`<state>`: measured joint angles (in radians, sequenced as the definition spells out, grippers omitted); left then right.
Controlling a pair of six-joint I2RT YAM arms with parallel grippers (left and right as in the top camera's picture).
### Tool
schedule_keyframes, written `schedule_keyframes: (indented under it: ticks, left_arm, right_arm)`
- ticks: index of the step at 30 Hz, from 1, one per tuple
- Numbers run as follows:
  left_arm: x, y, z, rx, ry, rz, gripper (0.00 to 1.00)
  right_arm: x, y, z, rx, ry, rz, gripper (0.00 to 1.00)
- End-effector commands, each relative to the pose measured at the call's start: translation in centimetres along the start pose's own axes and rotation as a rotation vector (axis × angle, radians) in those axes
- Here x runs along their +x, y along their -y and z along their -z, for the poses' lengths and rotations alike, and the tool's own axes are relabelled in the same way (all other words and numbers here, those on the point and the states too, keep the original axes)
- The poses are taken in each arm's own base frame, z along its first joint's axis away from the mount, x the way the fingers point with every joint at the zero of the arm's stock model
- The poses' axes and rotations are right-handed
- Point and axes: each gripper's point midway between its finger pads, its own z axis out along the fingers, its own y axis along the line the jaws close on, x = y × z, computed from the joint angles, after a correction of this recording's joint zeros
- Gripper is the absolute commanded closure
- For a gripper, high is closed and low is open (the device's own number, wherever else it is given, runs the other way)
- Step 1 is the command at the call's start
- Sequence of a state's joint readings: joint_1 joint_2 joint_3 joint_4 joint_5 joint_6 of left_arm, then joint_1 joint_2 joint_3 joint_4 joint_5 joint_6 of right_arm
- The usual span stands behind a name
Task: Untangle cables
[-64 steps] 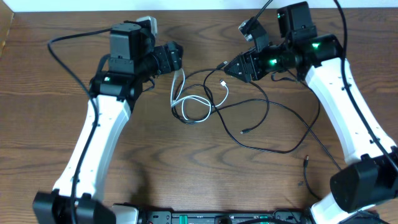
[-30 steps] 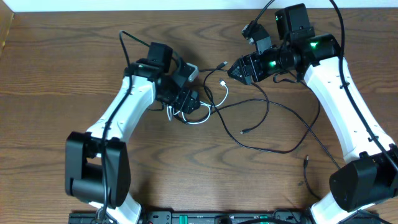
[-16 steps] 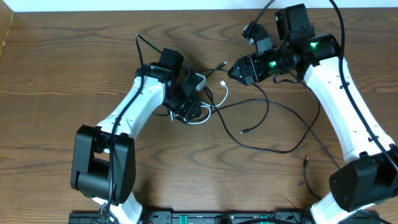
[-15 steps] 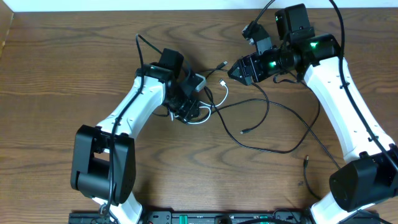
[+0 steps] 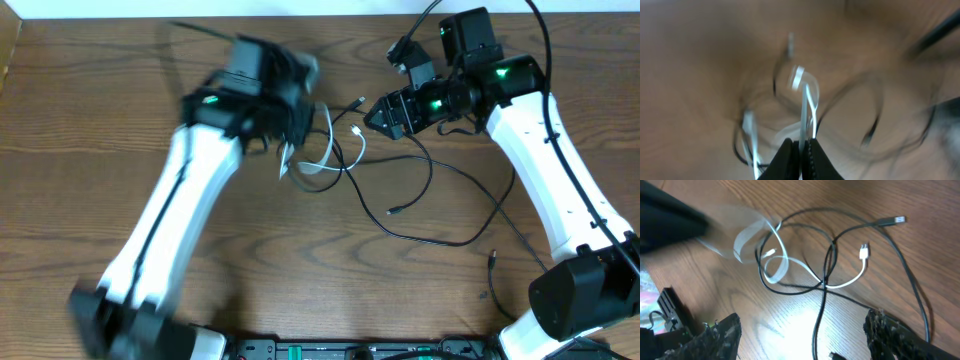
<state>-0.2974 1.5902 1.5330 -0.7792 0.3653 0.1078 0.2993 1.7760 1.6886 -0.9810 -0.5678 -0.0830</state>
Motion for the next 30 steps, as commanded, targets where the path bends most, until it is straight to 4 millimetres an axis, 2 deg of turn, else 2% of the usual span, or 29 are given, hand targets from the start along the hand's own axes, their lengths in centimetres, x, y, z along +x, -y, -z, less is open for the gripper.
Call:
schedule_keyframes:
  ticks: [1, 6, 10, 21, 25, 27, 30]
  left_arm:
    - [-5.8, 2.8, 9.4, 0.012, 0.312, 0.055, 0.92]
    - [-8.4, 5.0, 16.7, 0.026, 0.553, -0.008, 0.93]
    - [-9.6, 6.0, 21.2, 0.012, 0.702, -0.033, 0.92]
    - [-13.2, 8.2, 29.7, 0.058, 1.038, -0.062, 0.92]
    - [-14.5, 9.3, 33.4, 0.079, 1.176, -0.096, 0.93]
    - [-15.0, 9.2, 35.3, 0.051, 1.243, -0.092, 0.93]
    - [-15.0, 7.8, 36.1, -0.025, 1.271, -0.037, 0.93]
  right_arm:
    - [0.0, -1.2, -0.3, -0.013, -0.004, 0.022, 0.24]
    - [0.1, -1.2, -0.6, 0.017, -0.013, 0.034, 0.23]
    - [-0.1, -1.6, -0.8, 0.011, -0.008, 0.049, 0.23]
    - [-0.5, -2.6, -1.3, -0.002, 0.004, 0.080, 0.22]
    - [-0.7, -2.7, -1.3, -0.003, 0.012, 0.086, 0.21]
    - [-0.8, -2.7, -1.3, -0.003, 0.017, 0.090, 0.20]
    - [-1.0, -2.7, -1.3, -0.003, 0.024, 0.094, 0.20]
